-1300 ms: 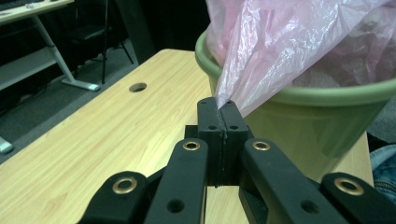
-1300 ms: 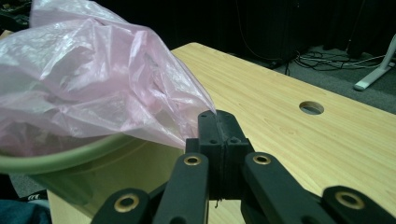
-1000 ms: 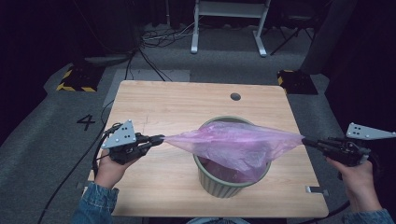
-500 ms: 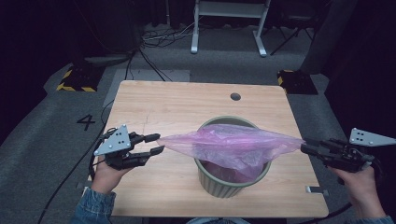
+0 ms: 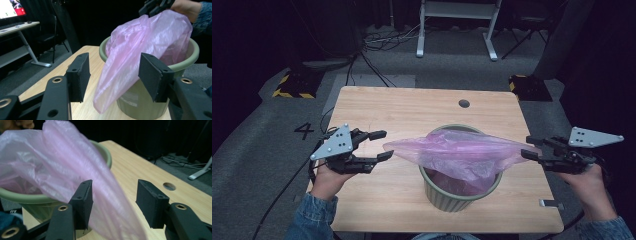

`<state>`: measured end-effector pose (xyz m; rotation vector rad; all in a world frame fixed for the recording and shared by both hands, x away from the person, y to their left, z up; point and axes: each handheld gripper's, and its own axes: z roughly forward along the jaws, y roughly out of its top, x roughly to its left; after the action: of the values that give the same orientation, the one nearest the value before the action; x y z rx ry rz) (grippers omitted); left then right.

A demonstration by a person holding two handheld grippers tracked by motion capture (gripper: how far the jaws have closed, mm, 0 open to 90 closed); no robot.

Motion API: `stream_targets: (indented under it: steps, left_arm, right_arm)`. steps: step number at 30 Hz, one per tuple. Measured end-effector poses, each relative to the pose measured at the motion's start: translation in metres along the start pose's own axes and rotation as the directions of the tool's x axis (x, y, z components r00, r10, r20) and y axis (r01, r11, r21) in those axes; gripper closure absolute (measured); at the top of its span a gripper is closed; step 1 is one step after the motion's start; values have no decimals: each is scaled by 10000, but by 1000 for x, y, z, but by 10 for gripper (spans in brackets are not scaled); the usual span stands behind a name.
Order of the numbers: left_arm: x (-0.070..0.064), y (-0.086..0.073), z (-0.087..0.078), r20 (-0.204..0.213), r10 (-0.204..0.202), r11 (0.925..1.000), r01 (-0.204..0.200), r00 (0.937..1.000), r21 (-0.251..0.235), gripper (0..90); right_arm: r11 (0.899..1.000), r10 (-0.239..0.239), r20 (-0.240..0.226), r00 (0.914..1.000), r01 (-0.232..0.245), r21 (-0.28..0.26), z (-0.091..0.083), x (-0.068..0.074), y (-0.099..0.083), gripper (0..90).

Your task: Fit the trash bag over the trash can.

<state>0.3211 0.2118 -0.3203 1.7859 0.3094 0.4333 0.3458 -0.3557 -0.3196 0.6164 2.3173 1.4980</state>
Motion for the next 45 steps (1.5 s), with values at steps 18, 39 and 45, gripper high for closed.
stream_targets:
  steps: [18, 39, 45]
  left_arm:
    - [12, -13, 56, 1227, -896, 9878, 724, 9884, 1382, 712]
    - [34, -5, 74, -27, -1656, 9817, 1651, 9862, 951, 865]
    - [43, -10, 92, -1180, -1757, 9650, 1947, 9773, 1755, 885]
  right_arm:
    - [9992, 379, -501, 9980, -384, -102, 11, -4, 8, 719]
    - [9885, 1510, -491, 9873, -1512, -4, 25, -24, 24, 900]
    - [9727, 2301, -179, 9730, -2293, 361, 46, -42, 15, 900]
